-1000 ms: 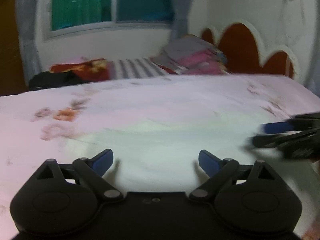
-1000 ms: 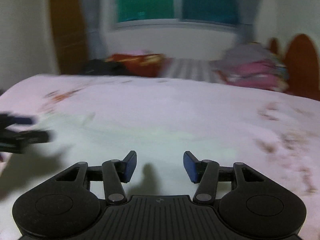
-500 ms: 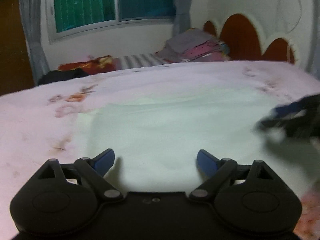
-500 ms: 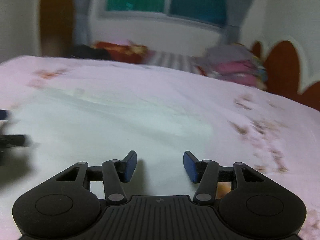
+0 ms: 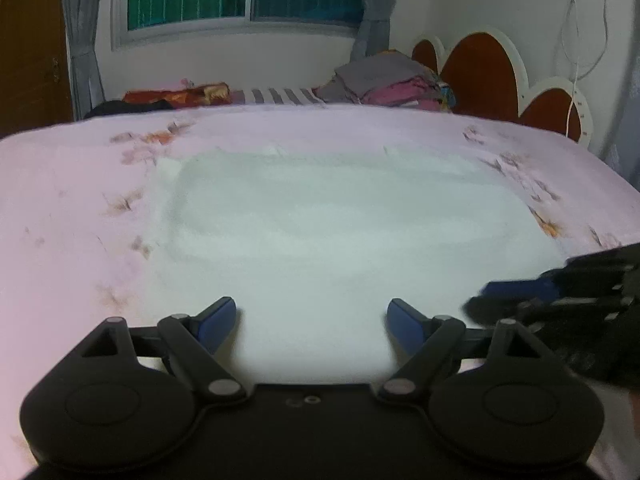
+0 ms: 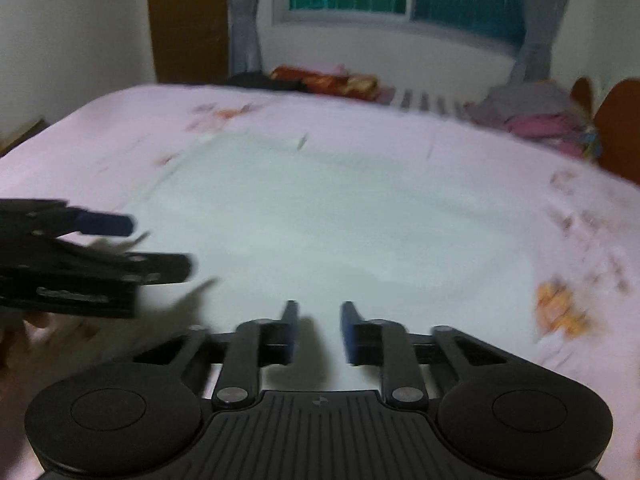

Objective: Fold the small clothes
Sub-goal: 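Smooth the folded sweater flat with both open grippers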

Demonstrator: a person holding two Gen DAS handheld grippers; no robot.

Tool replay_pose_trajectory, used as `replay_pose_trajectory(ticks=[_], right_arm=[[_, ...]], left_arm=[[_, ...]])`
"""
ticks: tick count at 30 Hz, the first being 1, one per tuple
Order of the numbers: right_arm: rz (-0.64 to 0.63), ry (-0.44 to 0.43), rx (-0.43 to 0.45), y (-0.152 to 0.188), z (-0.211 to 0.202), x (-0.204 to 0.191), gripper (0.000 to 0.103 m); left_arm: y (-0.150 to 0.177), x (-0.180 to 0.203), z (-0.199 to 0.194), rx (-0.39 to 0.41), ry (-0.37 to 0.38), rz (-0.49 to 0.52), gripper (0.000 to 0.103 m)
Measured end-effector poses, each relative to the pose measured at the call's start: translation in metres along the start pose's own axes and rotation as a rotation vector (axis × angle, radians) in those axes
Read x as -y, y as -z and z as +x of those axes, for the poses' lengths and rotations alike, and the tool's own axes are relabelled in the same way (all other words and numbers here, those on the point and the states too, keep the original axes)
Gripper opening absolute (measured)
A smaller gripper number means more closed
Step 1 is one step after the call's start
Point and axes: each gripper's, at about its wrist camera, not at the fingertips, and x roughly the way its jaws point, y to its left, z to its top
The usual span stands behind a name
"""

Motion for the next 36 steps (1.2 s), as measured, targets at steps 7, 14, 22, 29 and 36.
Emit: replay_pose_trajectory(ticks=[7, 14, 22, 29, 36], right_arm=[[0.041, -0.023, -0.042, 0.014, 0.011, -0.016, 0.009], [-0.032, 0.192, -0.048, 0.035, -0.01, 0.01, 0.009], [0.143, 0.287, -0.067, 0.05, -0.031, 0.084, 0.009], [0.128, 0.192, -0.018, 0.041, -0.03, 0.057, 0.009], [0.147, 0.201, -0.041, 0.047, -0.026, 0.067, 0.009]], left_arm=[[0.012, 0.001, 0.006, -0.011, -0.034, -0.016, 0.079], [0.029, -0.038, -0.015, 0.016, -0.094, -0.087, 0.079], [0.017, -0.021, -0.023, 0.04, -0.128, -0.089, 0.081], [0.008, 0.032, -0.003, 0.008, -0.089, -0.003, 0.09], [0.019, 0.024, 0.003, -0.052, -0.142, -0.017, 0.091]])
